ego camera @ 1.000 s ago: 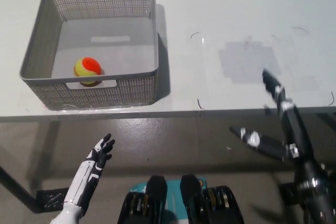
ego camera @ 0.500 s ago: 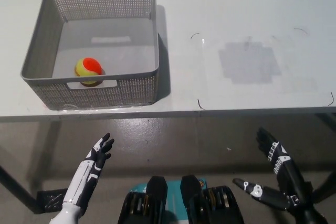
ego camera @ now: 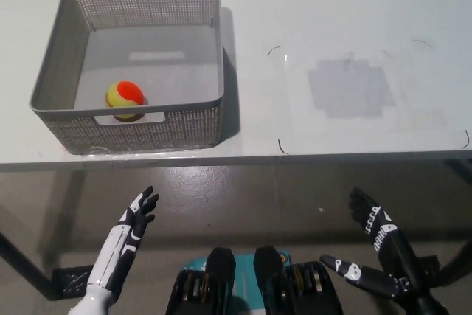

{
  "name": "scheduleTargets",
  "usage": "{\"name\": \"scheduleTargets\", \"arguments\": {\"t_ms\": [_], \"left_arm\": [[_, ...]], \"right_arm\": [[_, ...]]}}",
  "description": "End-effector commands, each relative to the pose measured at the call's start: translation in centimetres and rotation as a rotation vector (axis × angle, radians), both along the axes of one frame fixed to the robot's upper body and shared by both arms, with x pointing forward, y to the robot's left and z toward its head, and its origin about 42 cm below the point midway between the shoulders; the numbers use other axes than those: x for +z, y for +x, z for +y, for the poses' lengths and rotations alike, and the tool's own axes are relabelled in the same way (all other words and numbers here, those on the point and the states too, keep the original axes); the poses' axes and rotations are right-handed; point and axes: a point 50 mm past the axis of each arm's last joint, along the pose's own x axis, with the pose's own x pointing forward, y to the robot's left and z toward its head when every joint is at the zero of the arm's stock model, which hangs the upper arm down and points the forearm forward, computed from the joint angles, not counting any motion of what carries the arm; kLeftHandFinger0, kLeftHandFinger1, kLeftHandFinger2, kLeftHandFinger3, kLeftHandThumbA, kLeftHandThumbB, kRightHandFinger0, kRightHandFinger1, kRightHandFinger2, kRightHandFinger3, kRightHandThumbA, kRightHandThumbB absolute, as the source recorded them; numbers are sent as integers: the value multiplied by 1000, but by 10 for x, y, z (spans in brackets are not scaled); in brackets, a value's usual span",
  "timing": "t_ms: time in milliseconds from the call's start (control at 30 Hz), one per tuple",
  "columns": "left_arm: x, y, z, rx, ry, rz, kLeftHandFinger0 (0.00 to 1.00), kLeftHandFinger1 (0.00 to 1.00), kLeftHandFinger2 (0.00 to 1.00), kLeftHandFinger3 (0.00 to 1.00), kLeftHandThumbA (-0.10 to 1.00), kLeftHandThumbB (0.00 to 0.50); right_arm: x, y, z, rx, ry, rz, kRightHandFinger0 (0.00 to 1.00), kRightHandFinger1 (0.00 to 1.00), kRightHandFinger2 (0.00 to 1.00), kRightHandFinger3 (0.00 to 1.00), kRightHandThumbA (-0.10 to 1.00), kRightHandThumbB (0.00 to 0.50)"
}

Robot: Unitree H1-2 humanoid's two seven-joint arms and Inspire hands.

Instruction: Use the right hand to pick up a tennis ball and put it into a container on the left side

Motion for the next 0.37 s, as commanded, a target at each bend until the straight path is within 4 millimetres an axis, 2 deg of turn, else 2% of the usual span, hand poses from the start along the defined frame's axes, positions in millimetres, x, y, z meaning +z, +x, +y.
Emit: {"name": "scheduleTargets", "arguments": {"t_ms": [0,333], "left_arm": [[8,2,5,-1,4,-55,1000,1000,1000,1000,1000,110],[7,1,4,-1,10,-46,1000,1000,1000,1000,1000,117]], "right_arm": [[9,6,0,33,13,-59,1000,1000,1000,1000,1000,148],[7,6,-1,39,5,-44,1000,1000,1000,1000,1000,150]]}}
